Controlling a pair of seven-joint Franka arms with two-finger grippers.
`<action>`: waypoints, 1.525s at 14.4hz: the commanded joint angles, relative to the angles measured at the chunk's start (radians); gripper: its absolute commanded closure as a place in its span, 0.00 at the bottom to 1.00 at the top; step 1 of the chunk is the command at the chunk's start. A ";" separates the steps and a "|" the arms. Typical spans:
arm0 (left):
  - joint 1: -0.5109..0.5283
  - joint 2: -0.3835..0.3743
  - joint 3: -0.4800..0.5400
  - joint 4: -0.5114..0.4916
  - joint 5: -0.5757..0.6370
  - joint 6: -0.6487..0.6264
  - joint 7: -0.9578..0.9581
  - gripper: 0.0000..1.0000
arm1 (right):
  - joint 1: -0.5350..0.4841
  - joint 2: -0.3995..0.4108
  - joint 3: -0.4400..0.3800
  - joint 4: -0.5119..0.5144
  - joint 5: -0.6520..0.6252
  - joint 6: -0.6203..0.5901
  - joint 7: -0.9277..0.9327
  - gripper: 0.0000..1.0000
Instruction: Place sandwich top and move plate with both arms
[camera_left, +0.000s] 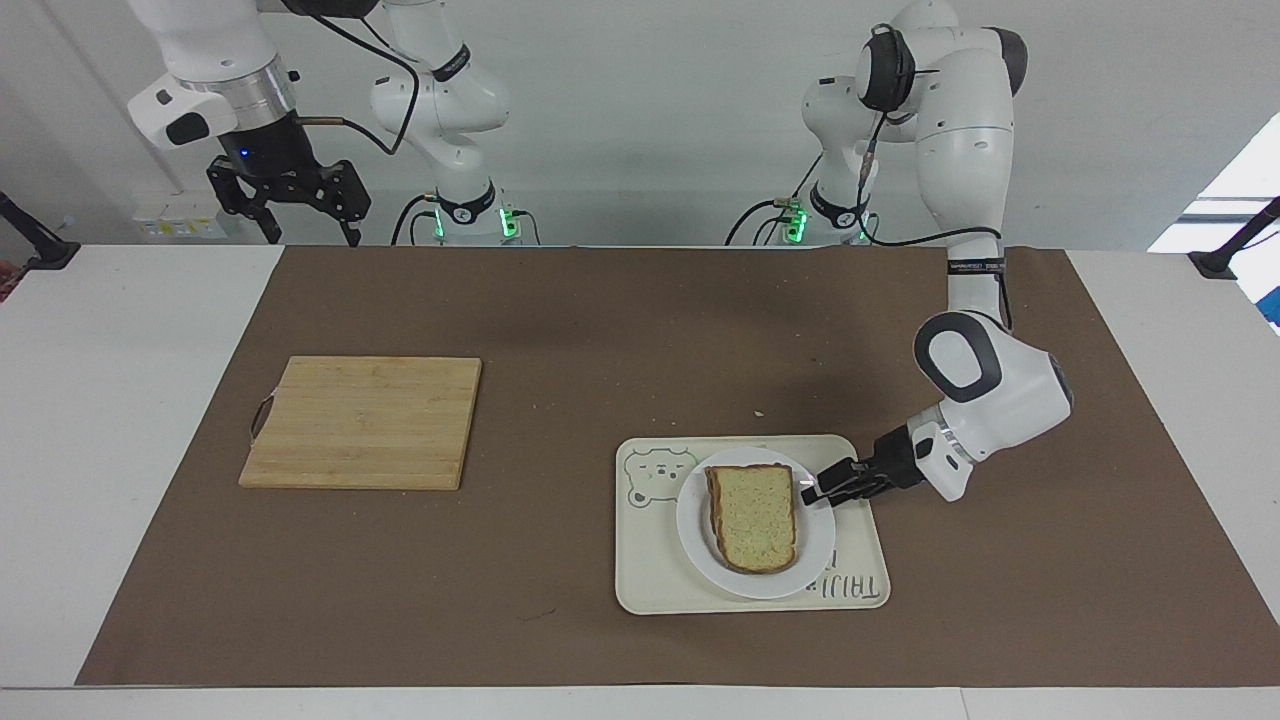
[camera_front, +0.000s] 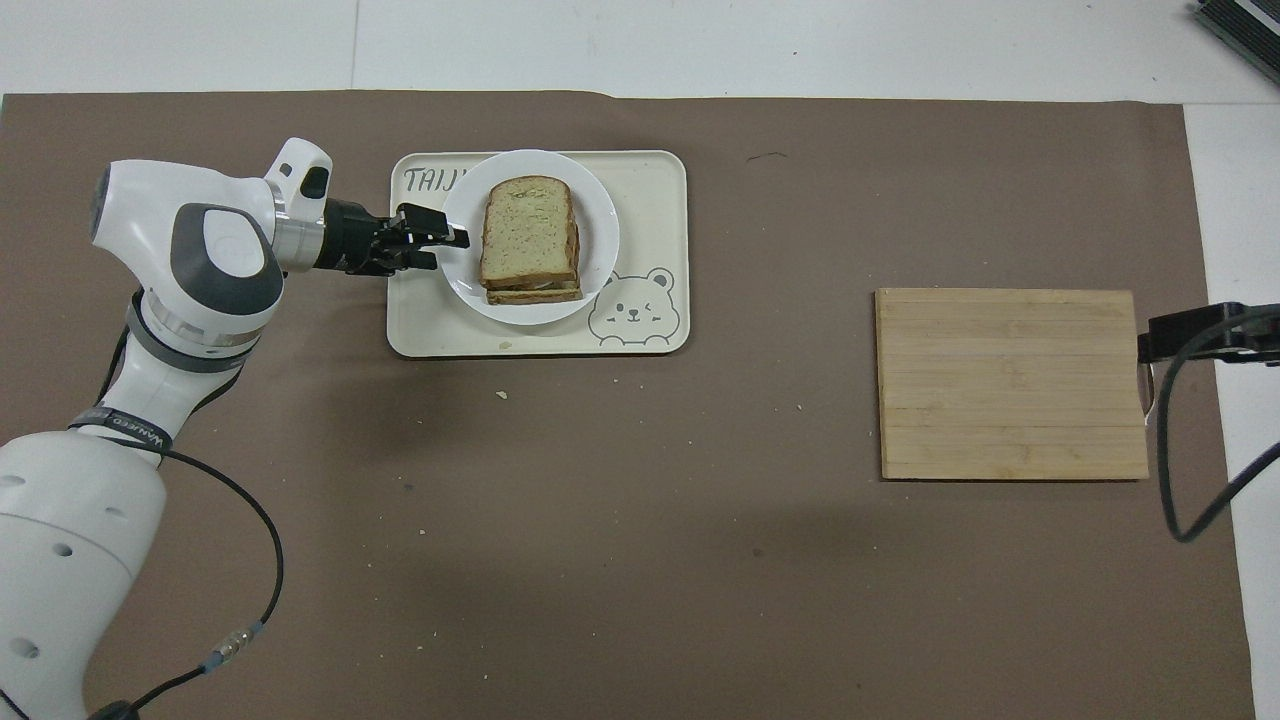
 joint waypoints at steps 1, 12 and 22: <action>0.002 -0.061 0.007 -0.004 0.069 0.003 -0.043 0.00 | -0.012 0.001 0.008 0.001 0.000 0.006 -0.024 0.00; 0.001 -0.264 0.089 0.004 0.708 -0.101 -0.310 0.00 | -0.012 0.001 0.006 0.001 0.000 0.006 -0.024 0.00; -0.009 -0.528 0.081 0.028 0.973 -0.504 -0.220 0.00 | -0.012 0.001 0.006 0.001 0.000 0.004 -0.024 0.00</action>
